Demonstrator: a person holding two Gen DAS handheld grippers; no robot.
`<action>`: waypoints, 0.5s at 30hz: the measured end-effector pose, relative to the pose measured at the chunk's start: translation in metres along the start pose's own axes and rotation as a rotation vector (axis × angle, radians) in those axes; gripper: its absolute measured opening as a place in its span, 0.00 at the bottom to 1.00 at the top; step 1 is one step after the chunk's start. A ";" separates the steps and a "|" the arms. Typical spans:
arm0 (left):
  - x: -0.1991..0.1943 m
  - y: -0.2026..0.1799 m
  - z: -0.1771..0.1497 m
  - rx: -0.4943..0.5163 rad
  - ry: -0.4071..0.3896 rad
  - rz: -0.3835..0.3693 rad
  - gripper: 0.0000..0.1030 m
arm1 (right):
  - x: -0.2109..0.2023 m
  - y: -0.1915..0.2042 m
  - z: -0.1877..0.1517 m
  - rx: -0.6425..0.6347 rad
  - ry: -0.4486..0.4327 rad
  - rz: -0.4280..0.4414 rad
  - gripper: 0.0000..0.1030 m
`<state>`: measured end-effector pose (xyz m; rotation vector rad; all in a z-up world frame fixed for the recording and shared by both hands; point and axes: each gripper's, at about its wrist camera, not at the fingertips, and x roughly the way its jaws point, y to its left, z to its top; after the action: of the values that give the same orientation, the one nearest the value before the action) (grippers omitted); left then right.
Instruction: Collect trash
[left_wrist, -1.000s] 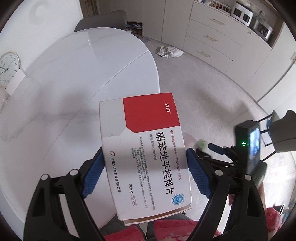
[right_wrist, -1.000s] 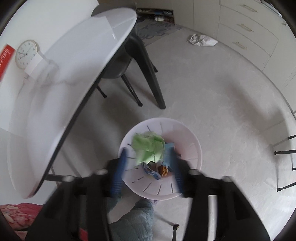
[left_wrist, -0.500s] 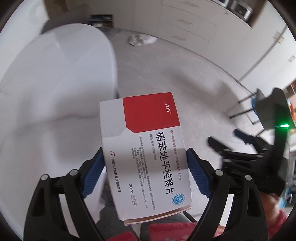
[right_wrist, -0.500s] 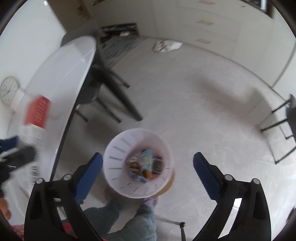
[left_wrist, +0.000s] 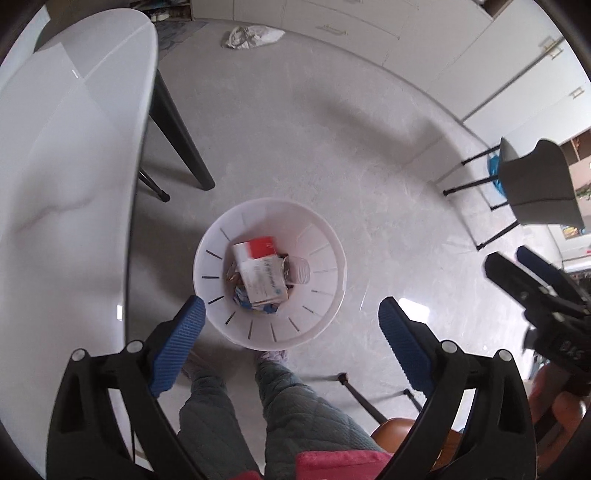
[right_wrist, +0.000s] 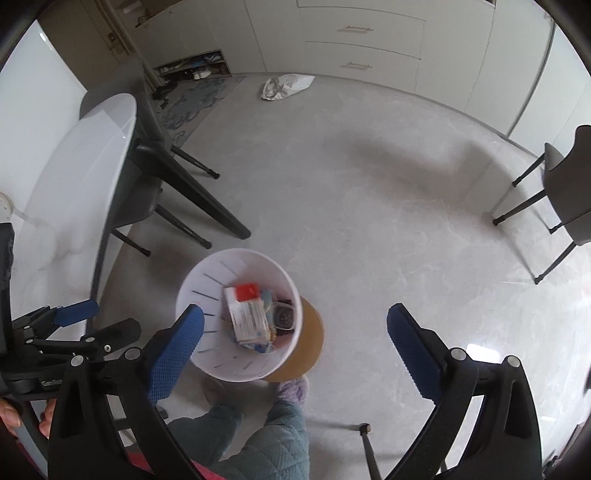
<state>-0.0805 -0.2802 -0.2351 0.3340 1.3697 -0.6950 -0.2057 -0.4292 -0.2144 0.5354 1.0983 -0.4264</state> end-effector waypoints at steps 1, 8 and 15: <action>-0.006 0.002 0.000 -0.005 -0.014 0.000 0.88 | -0.001 0.005 0.002 -0.004 -0.002 0.007 0.96; -0.108 0.042 -0.005 -0.092 -0.262 0.069 0.88 | -0.036 0.089 0.034 -0.147 -0.087 0.123 0.96; -0.267 0.120 -0.029 -0.260 -0.575 0.289 0.92 | -0.114 0.227 0.074 -0.374 -0.259 0.312 0.98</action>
<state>-0.0396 -0.1029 -0.0038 0.1040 0.8256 -0.3264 -0.0681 -0.2858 -0.0394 0.3009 0.8010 -0.0119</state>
